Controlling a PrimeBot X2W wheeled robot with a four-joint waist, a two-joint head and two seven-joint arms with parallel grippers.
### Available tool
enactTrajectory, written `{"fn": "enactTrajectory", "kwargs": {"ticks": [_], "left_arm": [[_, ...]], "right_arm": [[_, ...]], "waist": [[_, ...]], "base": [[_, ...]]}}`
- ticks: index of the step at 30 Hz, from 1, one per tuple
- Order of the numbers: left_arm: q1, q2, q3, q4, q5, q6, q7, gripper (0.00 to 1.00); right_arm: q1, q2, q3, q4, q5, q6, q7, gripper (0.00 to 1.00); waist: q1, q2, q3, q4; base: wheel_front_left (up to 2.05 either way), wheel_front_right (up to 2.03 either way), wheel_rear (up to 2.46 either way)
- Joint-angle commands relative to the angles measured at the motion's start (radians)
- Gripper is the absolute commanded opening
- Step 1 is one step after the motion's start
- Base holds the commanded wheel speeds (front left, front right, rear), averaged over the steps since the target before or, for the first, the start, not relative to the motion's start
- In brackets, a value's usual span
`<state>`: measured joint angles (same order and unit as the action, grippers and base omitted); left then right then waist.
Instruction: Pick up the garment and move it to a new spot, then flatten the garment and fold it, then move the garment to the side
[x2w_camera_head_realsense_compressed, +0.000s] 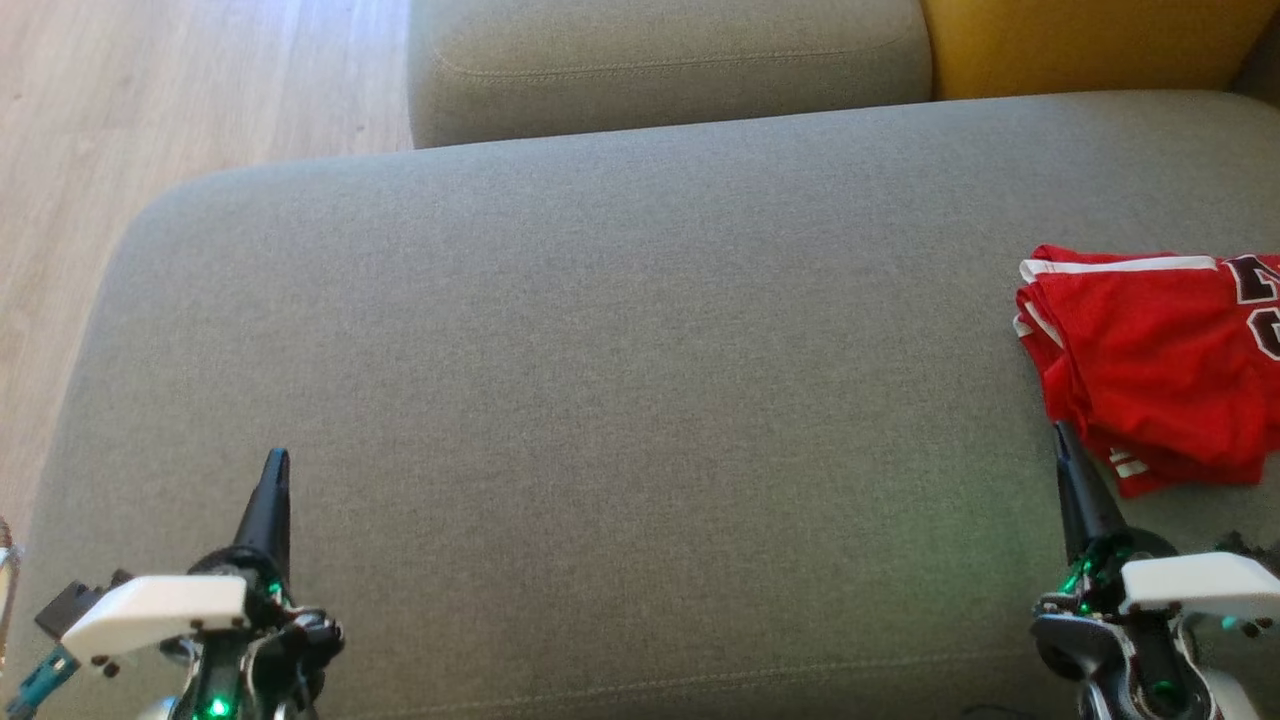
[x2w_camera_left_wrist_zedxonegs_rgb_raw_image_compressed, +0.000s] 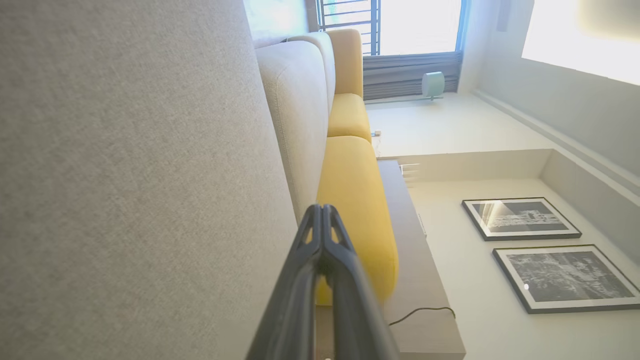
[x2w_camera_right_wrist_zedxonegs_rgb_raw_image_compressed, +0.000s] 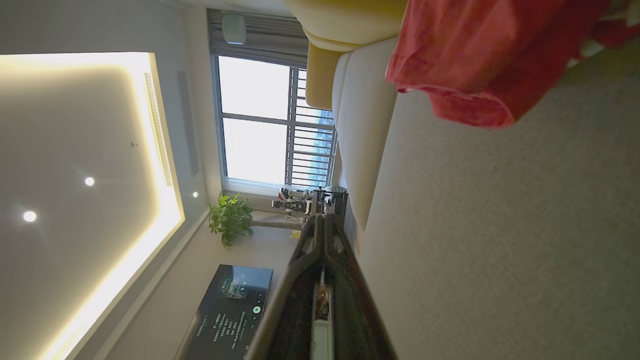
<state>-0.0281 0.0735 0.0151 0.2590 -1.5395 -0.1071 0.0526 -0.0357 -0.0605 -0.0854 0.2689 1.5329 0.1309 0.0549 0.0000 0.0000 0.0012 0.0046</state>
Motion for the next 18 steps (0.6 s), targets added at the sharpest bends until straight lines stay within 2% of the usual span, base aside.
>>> {"fn": "enactTrajectory", "kwargs": {"ticks": [1,7,18], "left_arm": [[-0.063,0.008,0.042,-0.025,-0.036,-0.013,0.011,0.00],[-0.077,0.006,0.058,-0.016,-0.103,-0.024,0.028,0.00],[-0.077,0.002,0.063,-0.015,-0.099,-0.024,0.032,0.00]], "right_arm": [[-0.057,-0.016,0.014,-0.030,0.038,0.000,0.013,0.00],[-0.069,-0.015,0.007,-0.026,0.105,0.000,0.030,0.00],[-0.069,-0.012,0.002,-0.026,0.101,0.000,0.033,0.00]], "waist": [[0.0000,0.0000,0.000,-0.001],[0.0000,0.0000,0.002,-0.005],[0.0000,0.0000,0.002,-0.005]], "base": [[0.00,0.00,0.00],[0.00,0.00,0.00],[0.00,0.00,0.00]]}}
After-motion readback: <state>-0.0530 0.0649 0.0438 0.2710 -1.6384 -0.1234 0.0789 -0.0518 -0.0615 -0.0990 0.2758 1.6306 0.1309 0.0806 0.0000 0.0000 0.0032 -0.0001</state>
